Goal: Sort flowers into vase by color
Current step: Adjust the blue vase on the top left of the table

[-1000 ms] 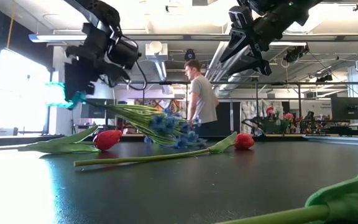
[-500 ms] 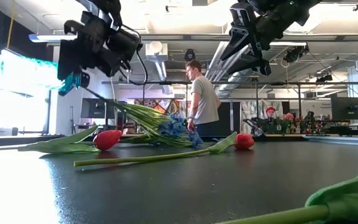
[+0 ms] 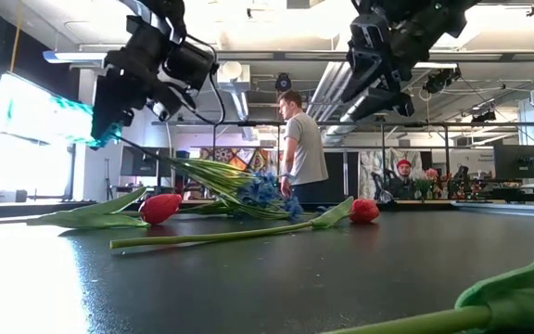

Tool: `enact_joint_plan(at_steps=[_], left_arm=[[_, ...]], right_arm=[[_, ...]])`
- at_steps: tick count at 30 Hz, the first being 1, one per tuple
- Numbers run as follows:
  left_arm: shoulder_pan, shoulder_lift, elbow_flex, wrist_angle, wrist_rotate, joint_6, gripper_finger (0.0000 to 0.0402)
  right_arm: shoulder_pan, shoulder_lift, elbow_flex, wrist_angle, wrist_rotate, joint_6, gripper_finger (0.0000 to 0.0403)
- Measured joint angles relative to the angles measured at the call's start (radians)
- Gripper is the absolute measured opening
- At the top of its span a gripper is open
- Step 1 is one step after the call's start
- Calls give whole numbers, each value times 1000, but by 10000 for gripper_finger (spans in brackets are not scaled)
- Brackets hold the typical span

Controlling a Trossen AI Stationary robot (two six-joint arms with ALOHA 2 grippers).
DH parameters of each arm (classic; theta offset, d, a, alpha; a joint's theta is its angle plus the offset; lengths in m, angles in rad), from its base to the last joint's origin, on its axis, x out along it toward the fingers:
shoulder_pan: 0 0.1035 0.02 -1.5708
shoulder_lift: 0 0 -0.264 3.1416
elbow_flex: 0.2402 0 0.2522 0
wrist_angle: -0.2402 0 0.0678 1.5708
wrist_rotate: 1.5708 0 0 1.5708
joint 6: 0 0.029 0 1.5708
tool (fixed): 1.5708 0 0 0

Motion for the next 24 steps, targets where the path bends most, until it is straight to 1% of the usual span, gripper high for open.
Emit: enact_joint_plan(at_steps=[6, 9, 12, 14, 16, 18, 20, 21, 24], left_arm=[[-90, -6, 0, 98, 100, -95, 239], [-155, -6, 0, 121, 108, -152, 239], [-210, -9, 0, 164, 106, -209, 239], [-235, -11, 9, 199, 91, -237, 239], [-250, -11, 32, 216, 53, -255, 239], [-256, -11, 57, 217, -13, -278, 239], [-256, -12, 79, 205, -84, -308, 239], [-253, -12, 89, 197, -106, -313, 239], [-243, -12, 111, 198, -115, -291, 239]], right_arm=[[0, 0, 0, -63, 54, -42, 177], [0, 0, 0, -66, 56, -77, 177], [14, 0, 0, -31, 47, -183, 177], [32, -1, -25, 67, 27, -231, 177], [40, 0, -74, 197, -25, -224, 177], [40, 11, -130, 350, -60, -183, 177], [36, 30, -184, 502, -57, -156, 177], [31, 47, -208, 580, -57, -155, 177], [22, 137, -246, 825, -73, -163, 172]])
